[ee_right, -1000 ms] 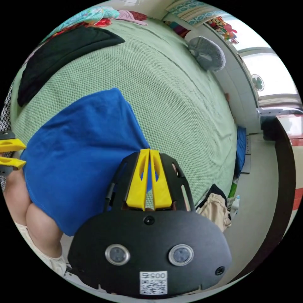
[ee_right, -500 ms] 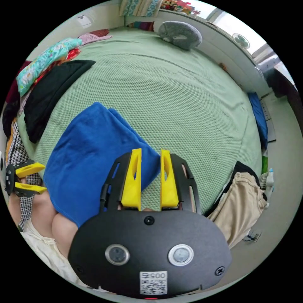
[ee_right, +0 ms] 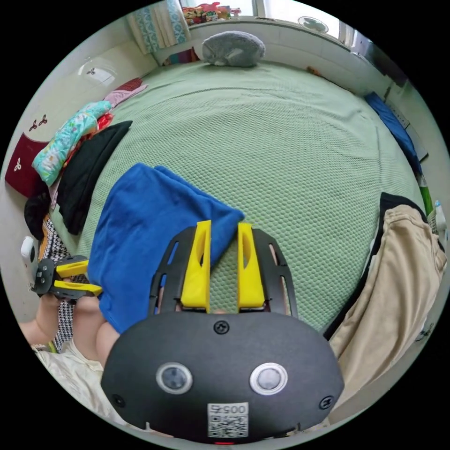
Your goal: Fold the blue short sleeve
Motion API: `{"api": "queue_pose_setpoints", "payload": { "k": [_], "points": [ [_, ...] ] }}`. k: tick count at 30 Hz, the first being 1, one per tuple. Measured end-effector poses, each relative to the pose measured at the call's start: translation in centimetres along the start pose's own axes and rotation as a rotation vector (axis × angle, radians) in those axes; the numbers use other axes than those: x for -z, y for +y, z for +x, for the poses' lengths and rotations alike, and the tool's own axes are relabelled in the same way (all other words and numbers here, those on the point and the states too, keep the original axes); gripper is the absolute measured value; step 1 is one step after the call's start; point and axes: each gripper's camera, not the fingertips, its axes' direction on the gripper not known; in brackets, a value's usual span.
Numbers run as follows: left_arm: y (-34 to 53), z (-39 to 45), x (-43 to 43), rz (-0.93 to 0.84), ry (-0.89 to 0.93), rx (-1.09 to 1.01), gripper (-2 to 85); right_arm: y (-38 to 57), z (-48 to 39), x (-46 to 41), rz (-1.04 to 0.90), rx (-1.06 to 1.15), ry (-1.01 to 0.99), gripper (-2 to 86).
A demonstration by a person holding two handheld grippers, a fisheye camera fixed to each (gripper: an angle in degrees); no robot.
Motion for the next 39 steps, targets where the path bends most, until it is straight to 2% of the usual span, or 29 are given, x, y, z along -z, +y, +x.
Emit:
{"api": "queue_pose_setpoints", "payload": {
  "k": [6, 19, 30, 39],
  "points": [
    [-1.4, 1.8, -0.6, -0.024, 0.067, 0.014, 7.6, 3.6, 1.8, 1.9, 0.109, -0.103, -0.062, 0.8],
    [-0.9, 11.7, 3.4, 0.044, 0.032, -0.061, 6.5, 10.5, 1.4, 12.6, 0.232, -0.057, 0.006, -0.4],
    [-3.0, 25.6, 6.6, 0.130, 0.083, -0.225, 6.5, 17.5, 5.8, 25.6, 0.386, -0.098, 0.145, -0.7],
    [-8.7, 37.2, 5.4, 0.174, 0.150, -0.339, 6.5, 19.0, 12.2, 32.8, 0.375, -0.164, 0.363, -0.8]
  ]
}}
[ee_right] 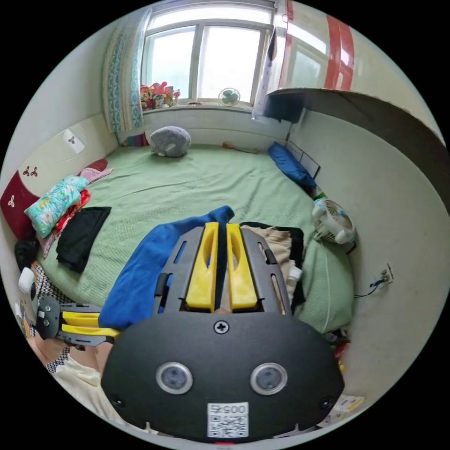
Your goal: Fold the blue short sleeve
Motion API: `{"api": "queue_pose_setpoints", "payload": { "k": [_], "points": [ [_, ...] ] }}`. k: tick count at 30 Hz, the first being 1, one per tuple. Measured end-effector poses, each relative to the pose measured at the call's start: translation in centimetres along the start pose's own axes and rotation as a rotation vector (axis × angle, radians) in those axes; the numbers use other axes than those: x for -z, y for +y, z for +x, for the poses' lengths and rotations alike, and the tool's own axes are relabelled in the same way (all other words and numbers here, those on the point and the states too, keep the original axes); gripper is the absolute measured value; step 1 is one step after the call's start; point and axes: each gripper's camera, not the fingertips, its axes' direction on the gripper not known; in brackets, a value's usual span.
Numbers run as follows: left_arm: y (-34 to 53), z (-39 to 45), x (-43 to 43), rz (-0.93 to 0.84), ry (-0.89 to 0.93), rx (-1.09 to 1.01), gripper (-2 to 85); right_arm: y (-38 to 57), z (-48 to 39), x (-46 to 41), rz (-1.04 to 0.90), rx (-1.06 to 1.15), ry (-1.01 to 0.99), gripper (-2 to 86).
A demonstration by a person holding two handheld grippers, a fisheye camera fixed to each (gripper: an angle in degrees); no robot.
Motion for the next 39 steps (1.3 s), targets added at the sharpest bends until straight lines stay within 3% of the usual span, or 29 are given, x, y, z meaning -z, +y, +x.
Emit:
{"api": "queue_pose_setpoints", "payload": {
  "k": [8, 11, 18, 22, 28, 32, 39],
  "points": [
    [-4.9, 2.5, -7.3, -0.008, 0.037, 0.029, 6.6, 1.0, 6.2, -4.0, -0.013, -0.282, 0.183, 2.5],
    [-4.6, 2.1, -10.4, -0.081, 0.002, 0.059, 6.7, 3.0, 6.3, -6.4, -0.092, -0.302, 0.124, 4.0],
    [-3.2, 1.5, -9.1, -0.031, 0.072, 0.066, 6.7, 11.6, 3.4, -8.5, -0.298, -0.278, -0.052, 4.8],
    [-2.7, 1.2, -8.3, -0.036, 0.093, 0.047, 7.0, 15.4, 2.5, -7.2, -0.240, -0.392, 0.011, 5.9],
    [0.5, -0.1, -4.2, -0.023, 0.099, 0.014, 6.9, 16.8, 1.1, -9.8, -0.300, -0.352, 0.084, 6.3],
    [4.4, -3.3, 0.0, -0.055, -0.081, 0.071, 1.5, 16.2, -0.4, -9.7, -0.345, -0.367, 0.142, 6.0],
    [15.5, -12.0, 11.2, 0.007, -0.226, 0.263, -0.3, 18.9, -11.0, -4.1, -0.089, -0.301, -0.008, 4.3]
  ]
}}
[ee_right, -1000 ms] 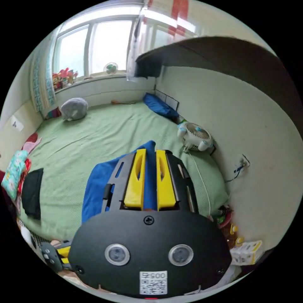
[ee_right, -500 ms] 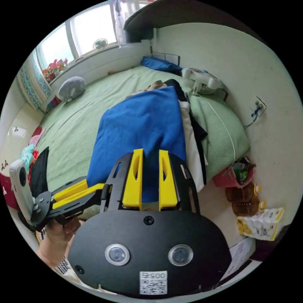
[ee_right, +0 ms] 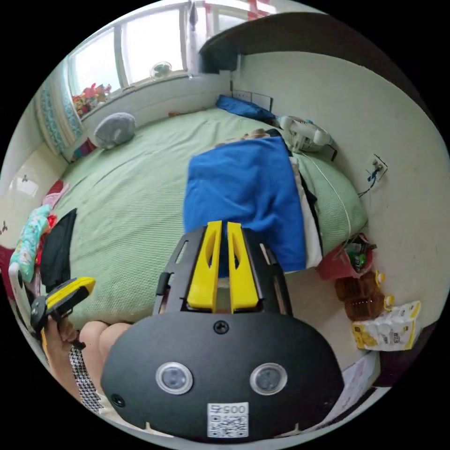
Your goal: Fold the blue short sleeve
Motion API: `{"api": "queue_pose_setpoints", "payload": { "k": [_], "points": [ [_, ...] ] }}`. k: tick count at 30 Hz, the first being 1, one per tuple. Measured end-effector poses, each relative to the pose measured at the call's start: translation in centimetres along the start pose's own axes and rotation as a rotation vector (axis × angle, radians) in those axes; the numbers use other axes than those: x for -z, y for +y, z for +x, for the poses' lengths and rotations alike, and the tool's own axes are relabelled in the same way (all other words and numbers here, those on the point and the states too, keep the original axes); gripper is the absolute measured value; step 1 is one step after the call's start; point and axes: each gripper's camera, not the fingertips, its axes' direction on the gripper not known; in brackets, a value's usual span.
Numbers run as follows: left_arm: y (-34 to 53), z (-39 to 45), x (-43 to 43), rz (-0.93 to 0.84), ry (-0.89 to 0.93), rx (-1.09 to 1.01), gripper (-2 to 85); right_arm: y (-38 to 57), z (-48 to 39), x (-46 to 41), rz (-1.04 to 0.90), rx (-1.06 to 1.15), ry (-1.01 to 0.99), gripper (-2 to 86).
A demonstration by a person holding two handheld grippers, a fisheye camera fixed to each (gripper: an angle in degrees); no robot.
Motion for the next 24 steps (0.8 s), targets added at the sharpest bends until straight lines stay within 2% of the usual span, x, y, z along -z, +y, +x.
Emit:
{"api": "queue_pose_setpoints", "payload": {
  "k": [4, 6, 9, 13, 15, 20, 24],
  "points": [
    [5.4, -6.6, 4.9, 0.052, -0.001, 0.228, -0.4, 3.2, -6.5, 1.9, 0.165, 0.095, -0.264, 9.2],
    [9.0, -9.4, 7.8, 0.168, -0.002, 0.284, -0.5, 4.2, -12.0, 1.6, 0.163, 0.191, -0.325, 11.1],
    [11.9, -12.5, 10.1, 0.178, -0.066, 0.346, -0.5, 5.1, -18.5, -0.4, 0.108, 0.256, -0.352, 11.3],
    [14.0, -15.1, 12.5, 0.139, -0.174, 0.378, -0.4, 6.3, -23.2, -3.6, 0.109, 0.185, -0.374, 9.7],
    [14.7, -16.8, 13.8, 0.124, -0.219, 0.362, 0.0, 7.2, -26.0, -6.9, 0.033, 0.197, -0.351, 9.0],
    [15.0, -22.0, 16.5, 0.160, -0.281, 0.389, 3.1, 9.1, -28.3, -11.3, -0.051, 0.252, -0.252, 6.3],
    [14.8, -28.3, 18.3, 0.084, -0.363, 0.493, 6.5, 8.6, -27.7, -13.0, -0.084, 0.124, -0.296, 4.4]
  ]
}}
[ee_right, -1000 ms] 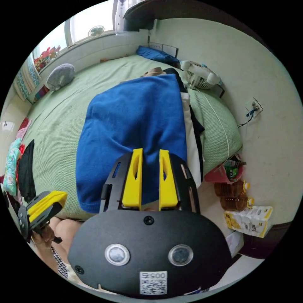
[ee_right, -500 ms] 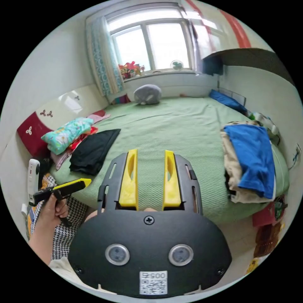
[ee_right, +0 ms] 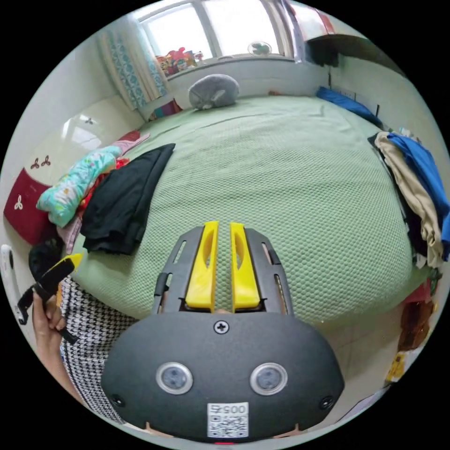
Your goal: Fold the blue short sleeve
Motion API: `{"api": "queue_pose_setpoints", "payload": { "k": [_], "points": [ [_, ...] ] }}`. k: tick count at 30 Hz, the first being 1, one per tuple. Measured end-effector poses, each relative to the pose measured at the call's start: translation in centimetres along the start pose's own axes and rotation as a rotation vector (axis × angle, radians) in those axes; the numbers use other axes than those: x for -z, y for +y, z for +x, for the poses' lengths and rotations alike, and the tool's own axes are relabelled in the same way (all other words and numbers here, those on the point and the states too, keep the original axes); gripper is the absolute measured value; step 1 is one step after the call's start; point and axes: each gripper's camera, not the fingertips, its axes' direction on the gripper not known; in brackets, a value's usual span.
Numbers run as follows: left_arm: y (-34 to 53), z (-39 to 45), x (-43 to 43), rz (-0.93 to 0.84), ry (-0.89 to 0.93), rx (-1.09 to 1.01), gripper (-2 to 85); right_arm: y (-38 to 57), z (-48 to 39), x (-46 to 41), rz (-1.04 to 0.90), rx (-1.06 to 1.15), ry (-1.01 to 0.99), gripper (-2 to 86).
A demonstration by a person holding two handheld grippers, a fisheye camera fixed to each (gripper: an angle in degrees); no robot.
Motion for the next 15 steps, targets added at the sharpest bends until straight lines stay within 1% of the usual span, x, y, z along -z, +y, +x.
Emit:
{"api": "queue_pose_setpoints", "payload": {
  "k": [2, 5, 8, 12, 15],
  "points": [
    [-1.2, -2.3, 0.3, 0.017, 0.003, 0.039, 7.4, -0.2, -0.2, -0.9, -0.012, -0.011, 0.018, 4.2],
    [-3.2, -5.6, 1.2, 0.100, -0.041, 0.090, 9.5, -0.5, -0.9, -2.6, -0.041, 0.020, 0.053, 3.9],
    [-5.6, -8.2, 1.3, 0.153, -0.057, 0.092, 12.4, -0.8, -0.8, -4.2, -0.091, -0.004, 0.025, 4.0],
    [-8.6, -10.1, -0.5, 0.065, -0.073, 0.051, 15.5, -1.0, -1.1, -5.4, -0.103, -0.015, -0.016, 3.9],
    [-9.3, -10.8, -1.5, 0.030, -0.100, 0.065, 15.6, -0.8, -2.2, -5.9, -0.084, 0.027, 0.007, 3.8]
  ]
}}
